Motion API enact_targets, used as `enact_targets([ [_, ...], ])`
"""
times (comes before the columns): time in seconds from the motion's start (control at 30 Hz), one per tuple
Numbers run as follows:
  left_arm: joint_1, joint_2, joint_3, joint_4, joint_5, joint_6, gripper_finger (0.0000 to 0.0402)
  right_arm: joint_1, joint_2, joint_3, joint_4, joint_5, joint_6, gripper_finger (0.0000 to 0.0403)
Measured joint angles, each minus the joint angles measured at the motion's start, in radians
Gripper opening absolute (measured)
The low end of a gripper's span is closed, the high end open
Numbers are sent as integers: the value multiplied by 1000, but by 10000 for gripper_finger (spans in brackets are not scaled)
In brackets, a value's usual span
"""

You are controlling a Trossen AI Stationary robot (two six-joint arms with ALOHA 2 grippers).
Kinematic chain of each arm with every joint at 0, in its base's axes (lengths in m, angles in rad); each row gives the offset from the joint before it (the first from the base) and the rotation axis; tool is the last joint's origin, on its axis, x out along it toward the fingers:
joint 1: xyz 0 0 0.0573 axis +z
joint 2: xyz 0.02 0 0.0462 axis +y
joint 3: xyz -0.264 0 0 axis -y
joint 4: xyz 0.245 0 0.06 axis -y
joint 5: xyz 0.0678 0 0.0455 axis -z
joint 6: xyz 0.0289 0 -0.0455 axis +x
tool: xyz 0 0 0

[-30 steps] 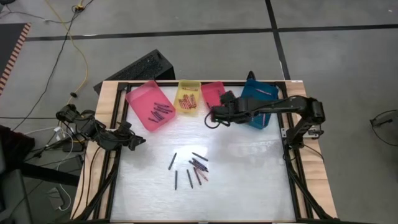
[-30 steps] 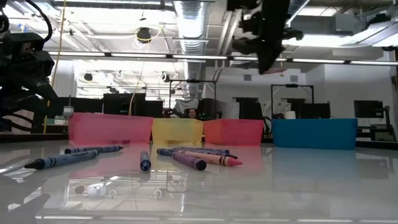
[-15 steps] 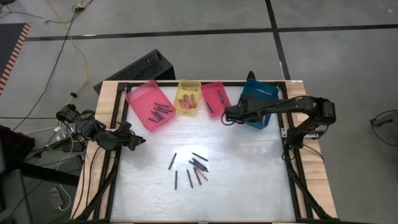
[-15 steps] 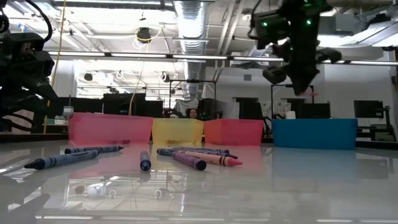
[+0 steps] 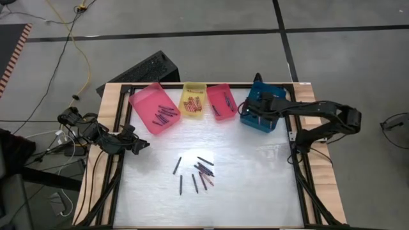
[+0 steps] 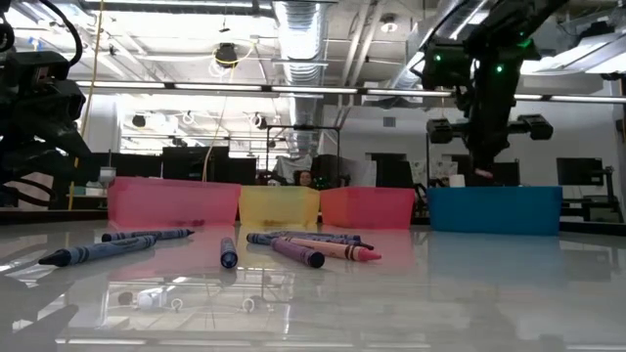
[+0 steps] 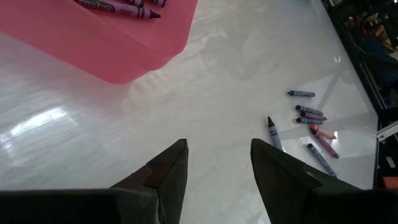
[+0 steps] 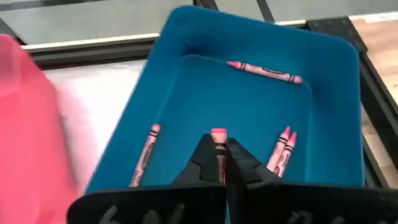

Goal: Sort crayons
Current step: Put the pink crayon into the blue bin, then put the blue crayon into the red bin

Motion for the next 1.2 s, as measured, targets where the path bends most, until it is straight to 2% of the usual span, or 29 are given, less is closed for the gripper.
enact_targets([
  [0.27,0,0,0,0,0,0,165,-59,0,-25,47,-17,-9,26],
  [0.7,0,0,0,0,0,0,165,-107,-5,-25,204,-85,-248,76],
  [0.87,0,0,0,0,0,0,165,-111,-53,-25,376,-200,-397,77],
  [1.0,0,0,0,0,0,0,165,-96,-108,-25,538,-343,-481,77],
  [1.2,0,0,0,0,0,0,165,39,-148,-24,748,-537,-578,78],
])
